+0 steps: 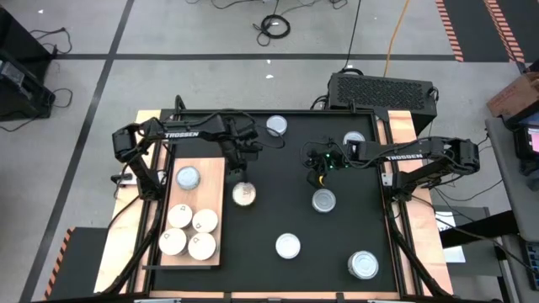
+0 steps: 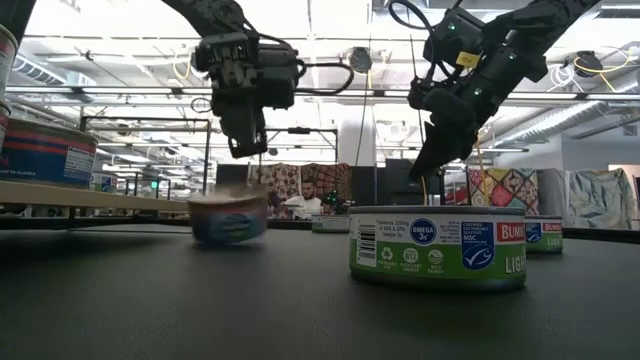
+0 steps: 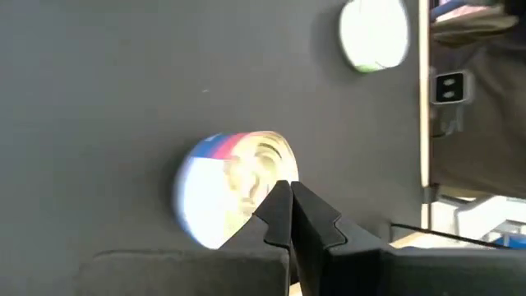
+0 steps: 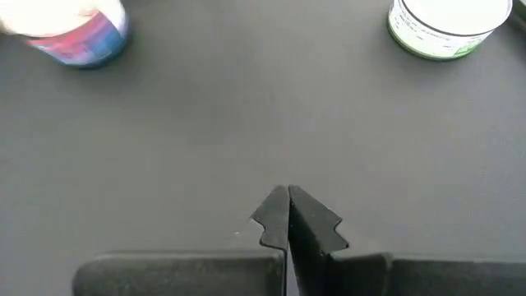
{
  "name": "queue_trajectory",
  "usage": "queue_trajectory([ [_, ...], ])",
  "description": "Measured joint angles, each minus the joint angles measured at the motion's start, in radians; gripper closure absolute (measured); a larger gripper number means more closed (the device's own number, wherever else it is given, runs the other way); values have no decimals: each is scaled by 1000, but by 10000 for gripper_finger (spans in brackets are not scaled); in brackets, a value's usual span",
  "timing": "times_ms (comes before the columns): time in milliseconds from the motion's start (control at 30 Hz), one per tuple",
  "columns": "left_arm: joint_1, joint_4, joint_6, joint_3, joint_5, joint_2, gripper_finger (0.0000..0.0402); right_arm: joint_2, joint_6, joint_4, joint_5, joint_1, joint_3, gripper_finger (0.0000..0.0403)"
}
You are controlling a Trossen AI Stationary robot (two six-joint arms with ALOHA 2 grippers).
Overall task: Stack canned seafood by type on shelf
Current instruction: Stack the blue tuna can on top of the blue tuna can on the shelf
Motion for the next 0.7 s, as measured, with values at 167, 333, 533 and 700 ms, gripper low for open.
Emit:
queue_trajectory([
  [167,-11,1,43,-7,-59,12,401,0,3,-1,0,0,0,403],
  [333,-13,15,71,-4,-190,12,400,0,10,-1,0,0,0,403],
  [533,-36,71,49,-10,-310,12,358,0,10,-1,0,0,0,403],
  [700,-49,86,48,-10,-309,23,296,0,10,-1,0,0,0,403],
])
